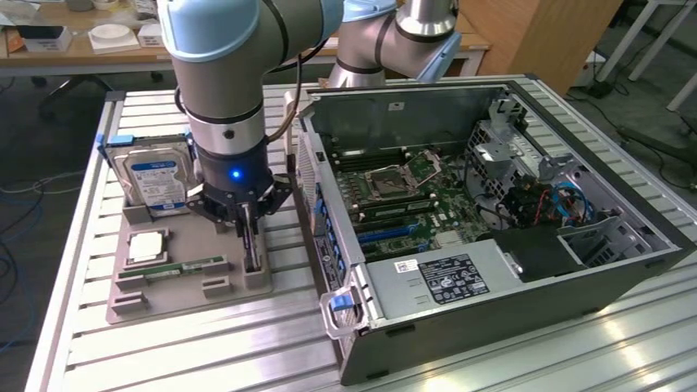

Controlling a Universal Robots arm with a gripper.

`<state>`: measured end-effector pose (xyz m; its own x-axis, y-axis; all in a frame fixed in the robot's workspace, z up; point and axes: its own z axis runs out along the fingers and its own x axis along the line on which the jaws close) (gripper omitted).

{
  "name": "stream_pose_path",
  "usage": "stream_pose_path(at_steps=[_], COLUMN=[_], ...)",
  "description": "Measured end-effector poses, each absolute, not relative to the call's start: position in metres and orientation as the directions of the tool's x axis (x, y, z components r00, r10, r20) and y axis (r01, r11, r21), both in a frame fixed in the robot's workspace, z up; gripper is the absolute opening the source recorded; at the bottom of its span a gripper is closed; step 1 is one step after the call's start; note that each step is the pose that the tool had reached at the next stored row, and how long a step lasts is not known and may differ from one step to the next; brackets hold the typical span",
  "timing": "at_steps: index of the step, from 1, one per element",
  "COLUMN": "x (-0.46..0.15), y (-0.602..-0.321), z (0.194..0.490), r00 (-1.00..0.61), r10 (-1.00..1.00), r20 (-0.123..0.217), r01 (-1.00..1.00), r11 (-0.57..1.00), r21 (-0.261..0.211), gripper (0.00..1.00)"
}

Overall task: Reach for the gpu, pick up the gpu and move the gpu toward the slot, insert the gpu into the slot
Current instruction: 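Pick up the gpu and move the gpu toward the slot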

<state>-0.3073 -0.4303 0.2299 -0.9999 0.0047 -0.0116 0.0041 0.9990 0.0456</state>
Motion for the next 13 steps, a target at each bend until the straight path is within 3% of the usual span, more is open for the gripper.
stream_pose_path(at_steps=[13], x=[-0.307], y=[-0.43], z=[0.258], r00=[-1.0], r10=[0.005], r20=[-0.012], r01=[0.004], r11=[0.999], r21=[0.046], gripper=[0.26])
